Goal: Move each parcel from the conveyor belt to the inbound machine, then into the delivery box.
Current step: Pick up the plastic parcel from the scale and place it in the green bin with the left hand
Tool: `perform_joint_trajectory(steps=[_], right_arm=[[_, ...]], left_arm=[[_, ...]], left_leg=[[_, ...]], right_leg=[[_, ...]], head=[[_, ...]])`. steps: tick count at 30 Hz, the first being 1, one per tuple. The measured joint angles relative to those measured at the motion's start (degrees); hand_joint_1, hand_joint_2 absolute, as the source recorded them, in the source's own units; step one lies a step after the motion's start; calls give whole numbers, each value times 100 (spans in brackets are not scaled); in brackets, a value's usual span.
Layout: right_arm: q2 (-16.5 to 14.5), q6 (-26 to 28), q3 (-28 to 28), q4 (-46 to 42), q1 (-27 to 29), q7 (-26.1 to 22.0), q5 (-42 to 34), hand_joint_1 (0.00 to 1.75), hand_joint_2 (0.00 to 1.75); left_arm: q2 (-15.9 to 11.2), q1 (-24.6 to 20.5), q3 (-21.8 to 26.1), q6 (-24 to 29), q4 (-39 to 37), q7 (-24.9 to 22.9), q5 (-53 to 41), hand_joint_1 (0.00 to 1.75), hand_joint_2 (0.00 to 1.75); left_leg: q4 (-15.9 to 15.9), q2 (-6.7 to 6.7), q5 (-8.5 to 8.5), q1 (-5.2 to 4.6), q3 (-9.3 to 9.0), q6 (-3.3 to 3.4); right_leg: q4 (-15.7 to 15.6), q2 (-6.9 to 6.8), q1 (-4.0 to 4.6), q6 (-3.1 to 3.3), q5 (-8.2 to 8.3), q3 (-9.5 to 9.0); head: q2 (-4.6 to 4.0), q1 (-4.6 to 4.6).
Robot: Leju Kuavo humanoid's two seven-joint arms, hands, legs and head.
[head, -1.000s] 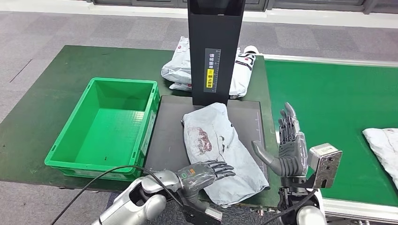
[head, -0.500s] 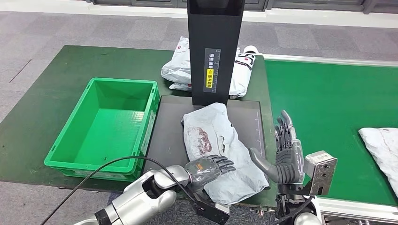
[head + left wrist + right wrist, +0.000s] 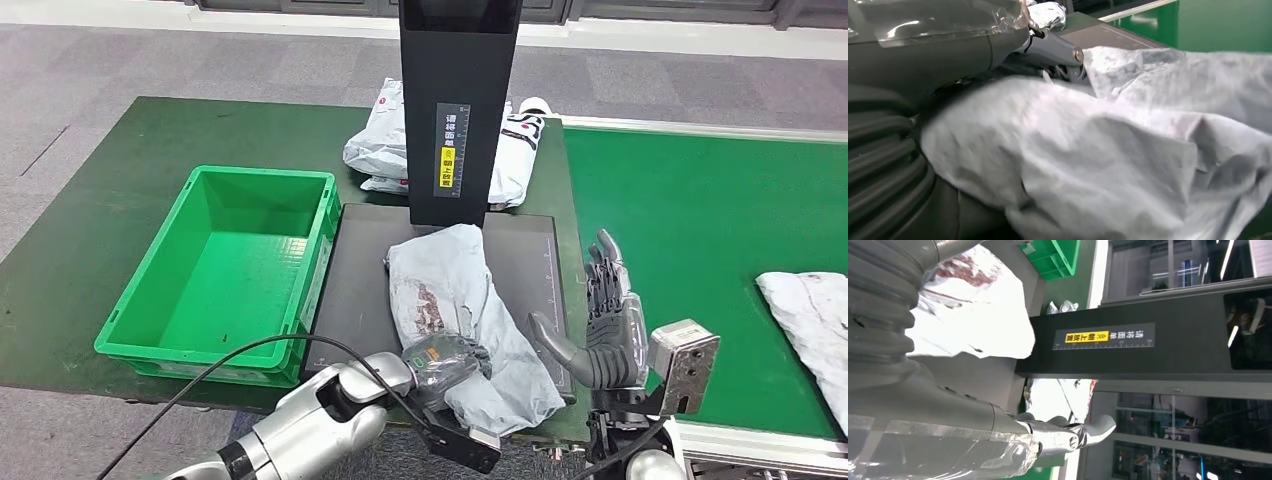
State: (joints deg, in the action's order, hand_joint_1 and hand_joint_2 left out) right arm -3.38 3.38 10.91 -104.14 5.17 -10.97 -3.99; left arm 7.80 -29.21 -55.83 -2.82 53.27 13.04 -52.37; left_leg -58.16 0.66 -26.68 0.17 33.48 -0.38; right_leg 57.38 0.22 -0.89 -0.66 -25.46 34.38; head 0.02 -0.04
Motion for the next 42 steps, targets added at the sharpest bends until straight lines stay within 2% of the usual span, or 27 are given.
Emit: perform_joint_trajectory(steps=[9,13,19,22,27,29,34,42], right_arm=[[-21,-28,-1,28,-73,7,-2,0,175],[-21,-21,-2,68,-106,7,-2,0,175],[-21,-12,-2,105,-121,8,-2,0,175],[-21,5,-2,114,-122,7,2,0,175],[-21,177,-2,116,-114,-13,29,0,175],[-21,241,-2,125,-114,-28,30,0,175],[-20,310,-2,207,-130,-75,4,0,175],[-19,344,-2,313,-153,-131,26,0,175]], left_arm=[[38,-10,48,279,-121,-147,165,175,175],[38,12,266,514,-79,-278,284,175,175],[38,26,473,585,-38,-314,316,175,175],[37,72,608,904,38,-375,401,175,175],[-23,202,1335,2108,595,-386,753,175,175],[-95,286,1720,2401,1004,-341,844,175,175],[-290,470,2462,2606,1873,-241,841,175,175],[-488,625,3031,2886,2536,-156,662,175,175]], left_leg=[[0,0,0,0,0,0],[0,0,0,0,0,0],[0,2,0,0,0,0],[0,2,0,0,1,0],[0,1,0,1,2,0],[1,-1,0,1,1,0],[1,0,2,2,0,-2],[0,4,2,2,1,-2]], right_leg=[[1,0,1,0,0,0],[1,0,0,0,0,0],[2,-1,0,0,0,0],[2,-1,0,0,0,0],[3,0,1,0,0,0],[4,1,1,0,0,1],[8,0,2,1,-1,1],[8,-4,1,1,-1,1]], head=[[-1,0],[-1,0],[-1,0],[-2,0],[-2,0],[-2,0],[0,0],[-1,0]])
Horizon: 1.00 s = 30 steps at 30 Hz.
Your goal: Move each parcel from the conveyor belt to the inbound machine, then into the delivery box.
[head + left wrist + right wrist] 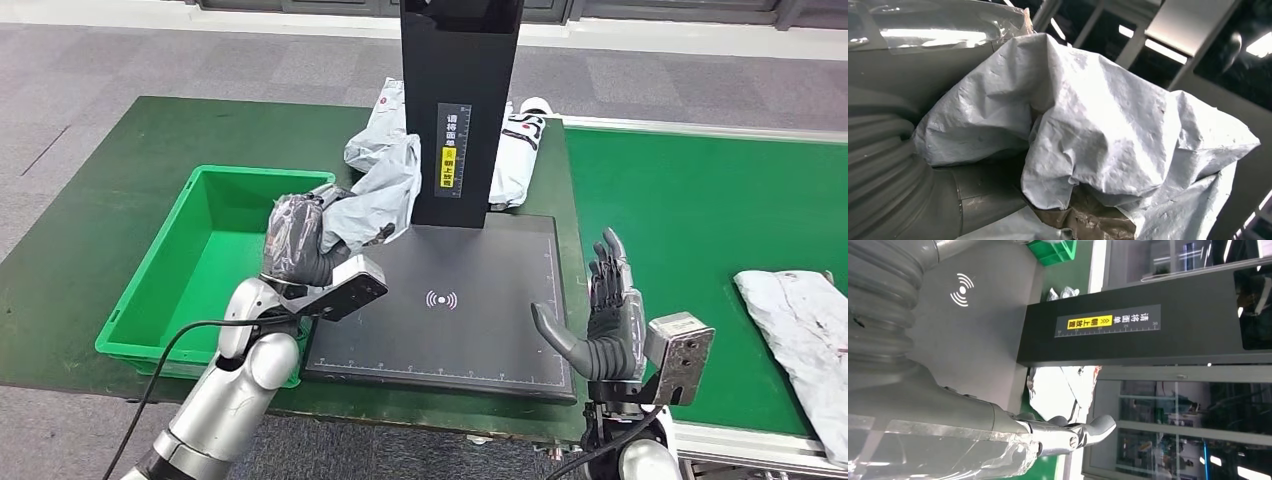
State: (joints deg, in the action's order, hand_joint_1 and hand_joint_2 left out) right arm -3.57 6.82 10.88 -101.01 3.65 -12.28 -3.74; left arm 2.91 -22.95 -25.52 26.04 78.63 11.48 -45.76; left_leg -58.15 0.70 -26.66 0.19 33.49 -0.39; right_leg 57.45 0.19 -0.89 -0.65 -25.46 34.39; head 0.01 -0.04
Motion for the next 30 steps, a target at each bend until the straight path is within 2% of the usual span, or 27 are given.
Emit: perform_joint_trajectory(steps=[5,16,21,30], right_arm=[[-2,-12,0,1,12,7,124,0,175],[-2,-42,0,3,14,7,177,0,175],[-2,-83,0,36,14,7,227,0,175],[1,-118,0,81,72,7,289,0,175]], left_arm=[[-57,0,135,216,126,-7,-122,175,175],[-125,1,264,294,240,-30,-130,175,175],[-133,14,440,628,432,107,148,175,175],[-134,6,717,766,715,123,244,175,175]], left_leg=[[0,-2,0,0,-1,0],[0,-2,0,0,0,0],[0,-2,0,0,0,0],[0,-2,0,0,-1,0]], right_leg=[[-1,2,0,0,0,1],[0,3,0,0,0,1],[0,2,1,0,0,1],[0,3,1,0,0,2]], head=[[0,0],[1,0],[0,0],[-1,0]])
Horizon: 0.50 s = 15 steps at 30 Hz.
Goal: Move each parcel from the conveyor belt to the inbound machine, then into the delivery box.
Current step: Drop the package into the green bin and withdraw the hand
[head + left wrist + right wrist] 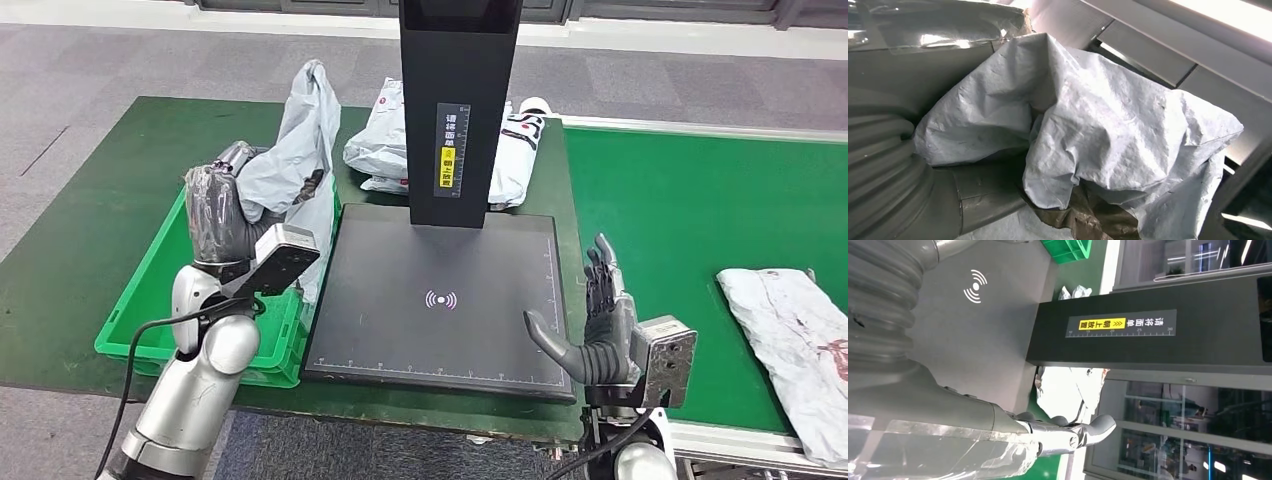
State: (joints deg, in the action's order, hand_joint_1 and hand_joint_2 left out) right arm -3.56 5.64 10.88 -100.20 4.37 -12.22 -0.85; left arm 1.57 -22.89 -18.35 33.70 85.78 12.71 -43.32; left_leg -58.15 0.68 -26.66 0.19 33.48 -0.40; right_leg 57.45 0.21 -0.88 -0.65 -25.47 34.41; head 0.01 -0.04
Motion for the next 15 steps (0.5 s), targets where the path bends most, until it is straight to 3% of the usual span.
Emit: perform_joint_trajectory(steps=[15], right_arm=[[0,-3,0,5,69,4,19,0,175]], left_arm=[[2,3,168,178,200,29,69,175,175]], left_leg=[[0,0,0,0,0,0]], right_leg=[[0,0,0,0,0,0]], head=[[0,0]])
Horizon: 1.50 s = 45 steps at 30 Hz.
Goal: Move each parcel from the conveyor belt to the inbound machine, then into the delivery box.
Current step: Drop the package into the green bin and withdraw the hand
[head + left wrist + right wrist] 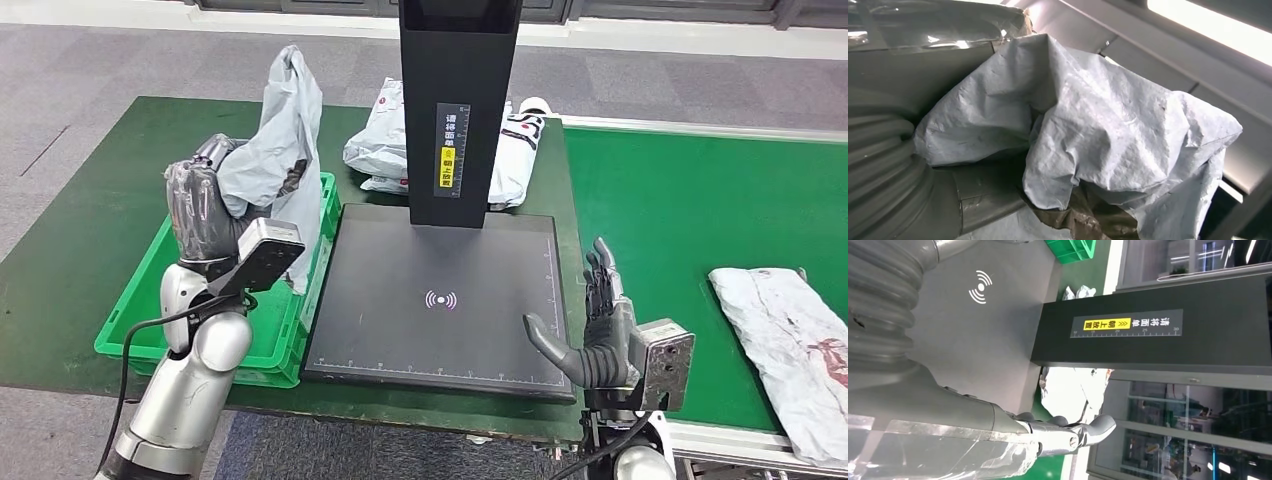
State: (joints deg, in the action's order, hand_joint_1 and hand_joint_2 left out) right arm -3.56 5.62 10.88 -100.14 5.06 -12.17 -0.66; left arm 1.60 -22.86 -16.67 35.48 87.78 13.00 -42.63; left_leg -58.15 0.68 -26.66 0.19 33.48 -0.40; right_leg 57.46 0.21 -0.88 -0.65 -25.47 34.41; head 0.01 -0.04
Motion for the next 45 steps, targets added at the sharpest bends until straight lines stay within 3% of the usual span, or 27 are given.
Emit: perform_joint_trajectory(steps=[8,13,25,30,37,45], right_arm=[[0,-36,25,4,54,69,96,0,175],[0,-76,39,2,138,164,204,0,175],[-2,-251,85,2,217,212,359,0,175],[-44,-295,85,1,222,273,439,0,175],[-130,-410,85,-1,192,390,546,0,175],[-177,-531,85,33,15,425,564,0,175]], left_arm=[[-2,121,139,169,622,49,100,175,175],[-2,272,228,355,859,-113,-386,175,175],[52,653,697,433,1294,72,-485,175,175],[48,668,796,368,1171,-449,-767,175,175],[-32,481,904,-248,448,-1484,-1144,175,175],[-128,185,1109,-638,-723,-2066,-1514,175,175]], left_leg=[[0,1,0,0,0,0],[0,0,0,0,0,0],[0,-1,0,0,-1,0],[0,-2,0,0,-2,-1],[0,-2,3,0,-3,-5],[0,-2,4,0,-3,-5]], right_leg=[[0,0,0,1,-1,0],[-1,0,0,1,-1,-1],[-1,0,0,1,-1,0],[-1,0,0,1,-1,0],[0,1,0,2,0,0],[2,2,0,3,1,0]], head=[[0,0],[0,0],[1,0],[0,0],[-1,-1],[1,0]])
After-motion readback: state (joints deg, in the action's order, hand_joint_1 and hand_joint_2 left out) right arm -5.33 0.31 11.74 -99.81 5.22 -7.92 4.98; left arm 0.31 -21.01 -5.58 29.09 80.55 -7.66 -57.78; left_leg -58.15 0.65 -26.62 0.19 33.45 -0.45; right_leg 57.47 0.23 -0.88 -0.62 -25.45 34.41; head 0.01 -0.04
